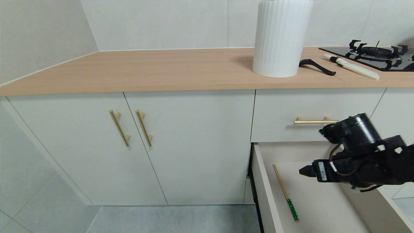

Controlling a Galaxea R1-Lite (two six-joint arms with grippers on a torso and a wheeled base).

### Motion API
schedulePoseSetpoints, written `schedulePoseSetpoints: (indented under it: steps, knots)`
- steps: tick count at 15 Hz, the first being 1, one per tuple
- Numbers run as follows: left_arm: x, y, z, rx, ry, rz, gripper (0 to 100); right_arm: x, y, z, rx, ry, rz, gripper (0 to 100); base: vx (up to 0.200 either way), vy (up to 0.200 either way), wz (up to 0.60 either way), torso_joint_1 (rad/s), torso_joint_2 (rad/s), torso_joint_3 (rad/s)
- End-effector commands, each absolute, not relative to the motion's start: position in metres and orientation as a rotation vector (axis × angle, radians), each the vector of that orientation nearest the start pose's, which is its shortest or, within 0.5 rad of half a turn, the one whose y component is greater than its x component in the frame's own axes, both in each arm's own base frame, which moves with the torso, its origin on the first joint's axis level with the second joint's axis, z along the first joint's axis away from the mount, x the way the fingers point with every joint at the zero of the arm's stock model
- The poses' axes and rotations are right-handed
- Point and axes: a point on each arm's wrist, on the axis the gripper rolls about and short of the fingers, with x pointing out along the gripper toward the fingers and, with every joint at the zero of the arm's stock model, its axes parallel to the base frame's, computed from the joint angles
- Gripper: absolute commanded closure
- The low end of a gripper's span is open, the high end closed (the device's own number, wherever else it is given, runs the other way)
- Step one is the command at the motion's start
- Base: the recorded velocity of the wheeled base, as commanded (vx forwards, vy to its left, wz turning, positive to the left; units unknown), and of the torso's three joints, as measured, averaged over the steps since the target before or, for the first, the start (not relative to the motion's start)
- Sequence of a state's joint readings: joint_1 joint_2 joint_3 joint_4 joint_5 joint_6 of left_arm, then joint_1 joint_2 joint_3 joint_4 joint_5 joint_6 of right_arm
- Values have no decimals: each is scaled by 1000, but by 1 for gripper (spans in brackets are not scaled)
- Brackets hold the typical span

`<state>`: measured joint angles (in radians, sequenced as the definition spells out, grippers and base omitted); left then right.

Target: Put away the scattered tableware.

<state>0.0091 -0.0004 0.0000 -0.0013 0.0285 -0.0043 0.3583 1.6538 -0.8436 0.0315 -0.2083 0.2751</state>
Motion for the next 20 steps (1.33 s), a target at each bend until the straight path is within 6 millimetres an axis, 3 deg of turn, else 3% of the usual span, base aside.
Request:
schedulePoseSetpoints:
  steps: [1,3,11,20]
  knots:
    - [-23,0,76,-5,-2,38,0,224,56,204,60,616,2,0,0,0,0,0,0,0]
    - [-23,0,76,-5,-2,38,0,217,44,215,62,567,2,0,0,0,0,0,0,0]
    - [-23,0,76,-5,-2,38,0,208,42,223,67,510,8,0,0,0,0,3,-14,-9]
    - [-23,0,76,-5,-2,38,0,208,44,219,41,528,19,0,0,0,0,111,-406,-294]
